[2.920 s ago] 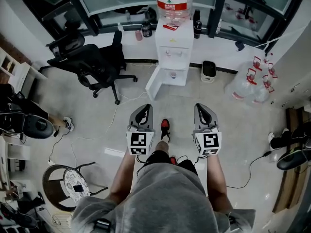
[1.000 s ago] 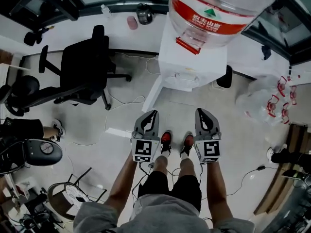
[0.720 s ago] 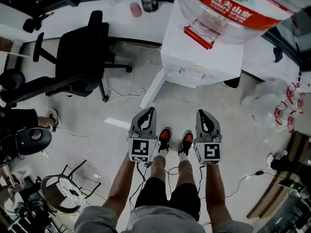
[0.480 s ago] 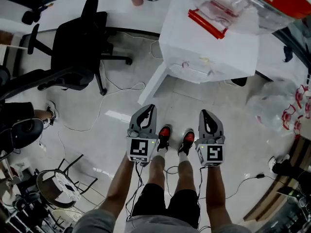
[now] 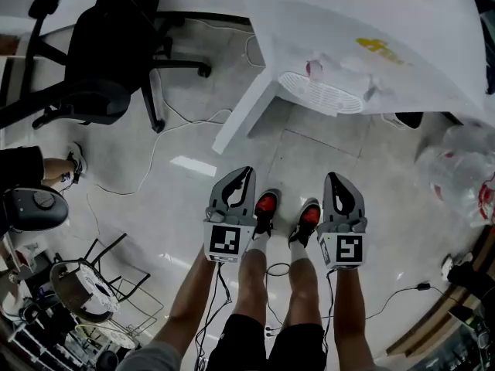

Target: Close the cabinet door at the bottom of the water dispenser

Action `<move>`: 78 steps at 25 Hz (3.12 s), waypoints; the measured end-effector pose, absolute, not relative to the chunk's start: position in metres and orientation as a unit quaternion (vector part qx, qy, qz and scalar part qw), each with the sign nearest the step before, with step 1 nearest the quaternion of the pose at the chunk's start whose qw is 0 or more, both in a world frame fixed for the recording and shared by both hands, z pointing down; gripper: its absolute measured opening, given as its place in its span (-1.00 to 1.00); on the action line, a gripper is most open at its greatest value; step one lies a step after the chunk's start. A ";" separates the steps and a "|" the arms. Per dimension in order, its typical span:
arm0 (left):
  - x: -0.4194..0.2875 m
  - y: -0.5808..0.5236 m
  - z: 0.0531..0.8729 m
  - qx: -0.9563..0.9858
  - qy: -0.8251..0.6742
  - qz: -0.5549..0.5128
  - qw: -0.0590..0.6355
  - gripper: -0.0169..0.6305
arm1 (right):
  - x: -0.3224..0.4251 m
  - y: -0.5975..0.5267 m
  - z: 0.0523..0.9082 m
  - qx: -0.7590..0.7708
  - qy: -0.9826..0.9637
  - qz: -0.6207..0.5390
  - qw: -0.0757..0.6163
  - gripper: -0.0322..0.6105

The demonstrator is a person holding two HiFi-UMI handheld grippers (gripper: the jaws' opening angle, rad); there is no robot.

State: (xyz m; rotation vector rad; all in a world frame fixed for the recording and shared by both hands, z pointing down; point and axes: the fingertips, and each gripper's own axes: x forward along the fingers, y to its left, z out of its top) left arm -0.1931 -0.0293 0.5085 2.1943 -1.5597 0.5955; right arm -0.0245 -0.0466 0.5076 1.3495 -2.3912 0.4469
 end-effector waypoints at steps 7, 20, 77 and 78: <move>-0.211 -0.015 0.582 0.768 -0.567 0.224 0.199 -0.86 | -0.031 -0.034 0.582 0.463 -0.849 0.165 0.194 -0.84; -0.253 -0.007 0.645 0.727 -0.609 0.229 0.219 -0.83 | -0.033 -0.021 0.642 0.452 -0.851 0.174 0.204 -0.84; -0.260 -0.003 0.681 0.726 -0.600 0.270 0.201 -0.39 | -0.055 0.007 0.646 0.454 -0.849 0.185 0.197 -0.84; -0.254 -0.001 0.682 0.729 -0.596 0.270 0.202 -0.39 | -0.051 0.010 0.646 0.458 -0.847 0.186 0.196 -0.84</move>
